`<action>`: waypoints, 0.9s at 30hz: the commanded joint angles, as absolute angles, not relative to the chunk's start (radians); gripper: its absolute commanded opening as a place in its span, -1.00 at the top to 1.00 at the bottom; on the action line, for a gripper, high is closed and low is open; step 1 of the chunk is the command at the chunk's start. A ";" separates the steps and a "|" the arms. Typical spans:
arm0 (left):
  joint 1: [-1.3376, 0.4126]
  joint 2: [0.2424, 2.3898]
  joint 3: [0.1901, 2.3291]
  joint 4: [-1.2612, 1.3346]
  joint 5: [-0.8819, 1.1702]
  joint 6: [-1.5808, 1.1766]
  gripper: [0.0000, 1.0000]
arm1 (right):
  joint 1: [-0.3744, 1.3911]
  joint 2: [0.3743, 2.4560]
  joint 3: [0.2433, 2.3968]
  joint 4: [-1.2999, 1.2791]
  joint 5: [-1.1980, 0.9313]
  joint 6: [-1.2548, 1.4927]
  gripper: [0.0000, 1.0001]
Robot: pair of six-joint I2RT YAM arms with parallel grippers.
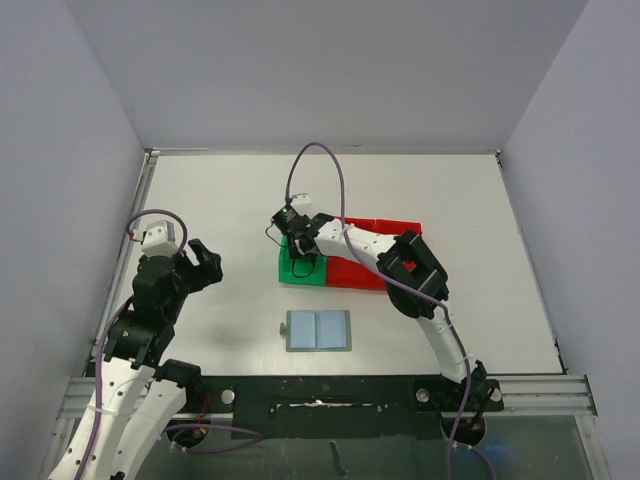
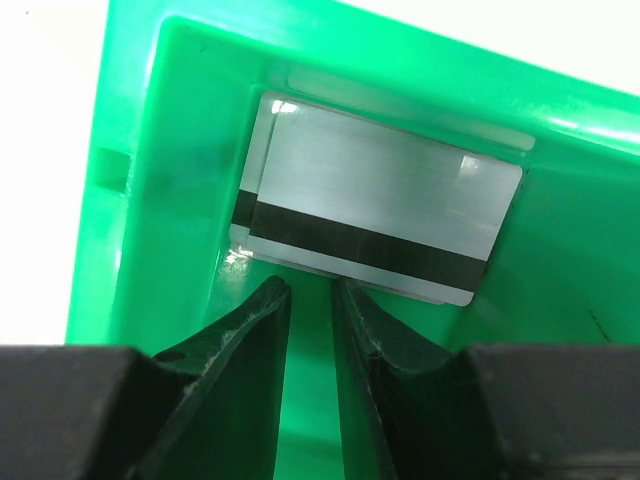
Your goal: Take the credit cards out of the card holder
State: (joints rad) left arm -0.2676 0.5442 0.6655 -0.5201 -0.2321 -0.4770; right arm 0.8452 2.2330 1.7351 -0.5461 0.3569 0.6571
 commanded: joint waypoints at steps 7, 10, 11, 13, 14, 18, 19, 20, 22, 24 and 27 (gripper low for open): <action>-0.264 0.535 0.675 -0.477 -0.242 -0.468 -0.51 | 0.836 2.262 1.826 -0.561 0.448 0.639 0.43; -0.263 0.536 0.675 -0.477 -0.239 -0.467 -0.51 | 0.834 2.258 1.841 -0.560 0.437 0.612 0.41; -0.263 0.537 0.675 -0.476 -0.237 -0.467 -0.51 | 0.835 2.251 1.842 -0.547 0.400 0.589 0.39; -0.264 0.538 0.675 -0.474 -0.235 -0.466 -0.51 | 0.848 2.230 1.844 -0.536 0.370 0.561 0.36; -0.264 0.538 0.675 -0.474 -0.233 -0.466 -0.51 | 0.856 2.217 1.846 -0.534 0.356 0.550 0.34; -0.264 0.537 0.675 -0.474 -0.222 -0.466 -0.51 | 0.889 2.122 1.816 -0.517 0.358 0.534 0.20; -0.264 0.537 0.674 -0.474 -0.218 -0.468 -0.52 | 0.896 2.095 1.796 -0.508 0.367 0.533 0.14; -0.264 0.535 0.675 -0.473 -0.212 -0.469 -0.52 | 0.900 2.067 1.775 -0.498 0.369 0.532 0.10; -0.264 0.534 0.671 -0.468 -0.195 -0.470 -0.53 | 0.907 2.008 1.722 -0.479 0.373 0.539 0.06; -0.264 0.533 0.671 -0.466 -0.167 -0.473 -0.53 | 0.913 1.942 1.653 -0.456 0.383 0.555 0.00; -0.265 0.535 0.670 -0.461 -0.098 -0.486 -0.54 | 0.926 1.843 1.549 -0.428 0.391 0.575 -0.04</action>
